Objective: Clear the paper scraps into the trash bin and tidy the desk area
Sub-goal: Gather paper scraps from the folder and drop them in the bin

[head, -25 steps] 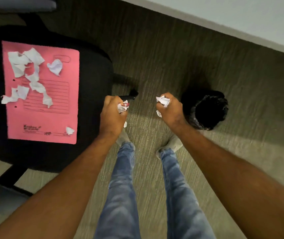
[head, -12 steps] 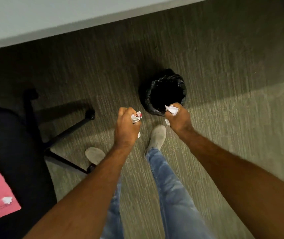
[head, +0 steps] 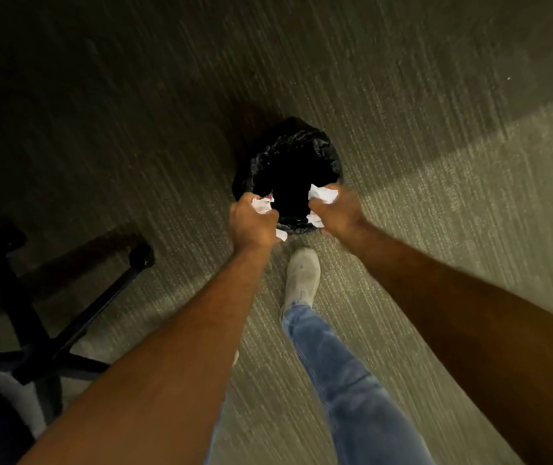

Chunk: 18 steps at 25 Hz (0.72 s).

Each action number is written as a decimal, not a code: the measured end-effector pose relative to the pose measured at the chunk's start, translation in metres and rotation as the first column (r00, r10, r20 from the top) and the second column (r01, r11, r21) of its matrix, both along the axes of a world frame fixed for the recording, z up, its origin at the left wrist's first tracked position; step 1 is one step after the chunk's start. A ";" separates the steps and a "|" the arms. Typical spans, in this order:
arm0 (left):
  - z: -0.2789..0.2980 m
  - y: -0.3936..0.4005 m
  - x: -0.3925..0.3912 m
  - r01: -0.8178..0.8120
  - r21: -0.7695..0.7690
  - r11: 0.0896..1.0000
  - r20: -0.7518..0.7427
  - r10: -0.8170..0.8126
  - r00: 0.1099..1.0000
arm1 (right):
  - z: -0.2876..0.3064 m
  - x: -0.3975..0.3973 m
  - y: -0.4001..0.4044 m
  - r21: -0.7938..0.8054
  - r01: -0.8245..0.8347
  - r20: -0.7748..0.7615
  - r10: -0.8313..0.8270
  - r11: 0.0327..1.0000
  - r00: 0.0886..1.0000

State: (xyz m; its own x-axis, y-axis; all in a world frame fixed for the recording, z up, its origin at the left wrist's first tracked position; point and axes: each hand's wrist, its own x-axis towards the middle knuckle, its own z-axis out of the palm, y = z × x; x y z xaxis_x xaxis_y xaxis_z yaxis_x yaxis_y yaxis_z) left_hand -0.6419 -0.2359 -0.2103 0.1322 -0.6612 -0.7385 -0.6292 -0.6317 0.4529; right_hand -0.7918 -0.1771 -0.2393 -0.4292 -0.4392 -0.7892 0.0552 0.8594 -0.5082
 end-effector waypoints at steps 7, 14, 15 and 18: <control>-0.044 -0.012 -0.022 -0.272 0.197 0.942 -0.244 0.316 0.917 | -0.039 -0.006 -0.016 -0.005 0.022 0.094 -0.021 1.000 0.995; -0.038 -0.012 -0.018 -0.237 0.238 0.942 -0.351 0.311 0.883 | -0.039 -0.007 -0.011 -0.003 -0.059 0.018 0.059 0.998 0.998; -0.037 -0.013 -0.018 -0.223 0.234 0.946 -0.355 0.297 0.886 | -0.036 -0.006 -0.010 -0.004 -0.057 0.010 0.057 0.998 0.998; -0.033 -0.017 -0.019 -0.179 0.234 0.956 -0.361 0.256 0.897 | -0.031 -0.003 -0.009 -0.015 -0.068 -0.004 0.068 0.998 0.998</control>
State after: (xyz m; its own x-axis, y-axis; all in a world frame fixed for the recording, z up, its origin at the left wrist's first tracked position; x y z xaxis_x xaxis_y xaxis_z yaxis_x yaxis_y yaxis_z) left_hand -0.6608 -0.2532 -0.2431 -0.0617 -0.4908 -0.8691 -0.2678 -0.8307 0.4881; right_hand -0.7950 -0.1862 -0.2701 -0.4004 -0.4796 -0.7808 -0.0047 0.8532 -0.5216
